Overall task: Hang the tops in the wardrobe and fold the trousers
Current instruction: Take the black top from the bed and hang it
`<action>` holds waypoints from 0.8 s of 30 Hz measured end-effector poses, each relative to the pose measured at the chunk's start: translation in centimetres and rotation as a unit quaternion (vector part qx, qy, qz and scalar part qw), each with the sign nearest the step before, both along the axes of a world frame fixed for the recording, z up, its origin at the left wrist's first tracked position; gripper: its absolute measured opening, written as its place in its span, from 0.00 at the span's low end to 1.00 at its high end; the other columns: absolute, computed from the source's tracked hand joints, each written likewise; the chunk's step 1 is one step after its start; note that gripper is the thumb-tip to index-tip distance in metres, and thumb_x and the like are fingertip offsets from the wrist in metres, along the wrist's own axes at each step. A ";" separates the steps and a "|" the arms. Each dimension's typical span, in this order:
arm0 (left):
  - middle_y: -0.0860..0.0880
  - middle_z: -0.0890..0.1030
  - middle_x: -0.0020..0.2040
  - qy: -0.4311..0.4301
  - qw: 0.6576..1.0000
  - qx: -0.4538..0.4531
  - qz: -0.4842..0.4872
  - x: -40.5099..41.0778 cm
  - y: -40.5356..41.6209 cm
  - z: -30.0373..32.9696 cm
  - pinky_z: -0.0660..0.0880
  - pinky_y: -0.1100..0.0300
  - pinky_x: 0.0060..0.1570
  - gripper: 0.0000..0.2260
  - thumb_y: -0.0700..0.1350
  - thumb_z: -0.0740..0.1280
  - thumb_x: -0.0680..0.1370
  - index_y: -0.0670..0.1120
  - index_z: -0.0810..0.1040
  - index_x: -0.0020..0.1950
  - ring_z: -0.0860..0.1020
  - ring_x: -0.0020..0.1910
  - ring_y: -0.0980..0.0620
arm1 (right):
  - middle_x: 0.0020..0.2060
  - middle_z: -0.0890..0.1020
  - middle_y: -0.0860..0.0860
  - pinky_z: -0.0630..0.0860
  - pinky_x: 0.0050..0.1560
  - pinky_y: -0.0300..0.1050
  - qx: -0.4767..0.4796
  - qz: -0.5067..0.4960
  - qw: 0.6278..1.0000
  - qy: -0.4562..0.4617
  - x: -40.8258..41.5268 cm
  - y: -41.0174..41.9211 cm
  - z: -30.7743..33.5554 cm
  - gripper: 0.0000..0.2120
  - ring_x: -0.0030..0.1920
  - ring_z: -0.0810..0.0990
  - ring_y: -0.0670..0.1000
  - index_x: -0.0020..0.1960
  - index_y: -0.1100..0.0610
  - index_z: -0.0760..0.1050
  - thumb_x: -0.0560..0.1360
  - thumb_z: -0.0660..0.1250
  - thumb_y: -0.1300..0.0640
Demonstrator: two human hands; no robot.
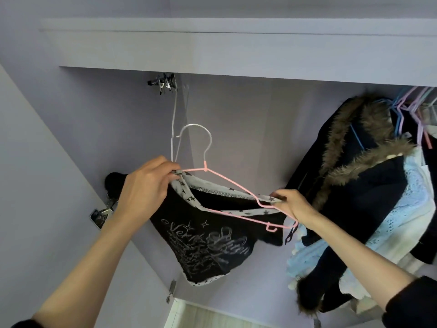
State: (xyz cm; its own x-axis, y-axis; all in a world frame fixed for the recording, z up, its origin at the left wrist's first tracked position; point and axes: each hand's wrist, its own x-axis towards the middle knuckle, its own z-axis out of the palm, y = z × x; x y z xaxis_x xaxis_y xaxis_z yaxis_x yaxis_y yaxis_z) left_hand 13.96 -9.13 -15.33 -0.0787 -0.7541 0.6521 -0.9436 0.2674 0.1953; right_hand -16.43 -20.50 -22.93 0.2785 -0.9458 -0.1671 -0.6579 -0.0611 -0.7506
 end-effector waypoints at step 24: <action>0.48 0.79 0.36 -0.007 0.998 0.009 0.057 -3.9 -0.1 -2.6 0.73 0.58 0.22 0.09 0.31 0.75 0.67 0.42 0.82 0.43 0.79 0.30 0.46 | 0.34 0.79 0.52 0.70 0.29 0.36 0.116 0.059 0.991 -0.030 1.3 2.0 6.8 0.06 0.29 0.78 0.46 0.49 0.63 0.78 0.75 0.64 0.64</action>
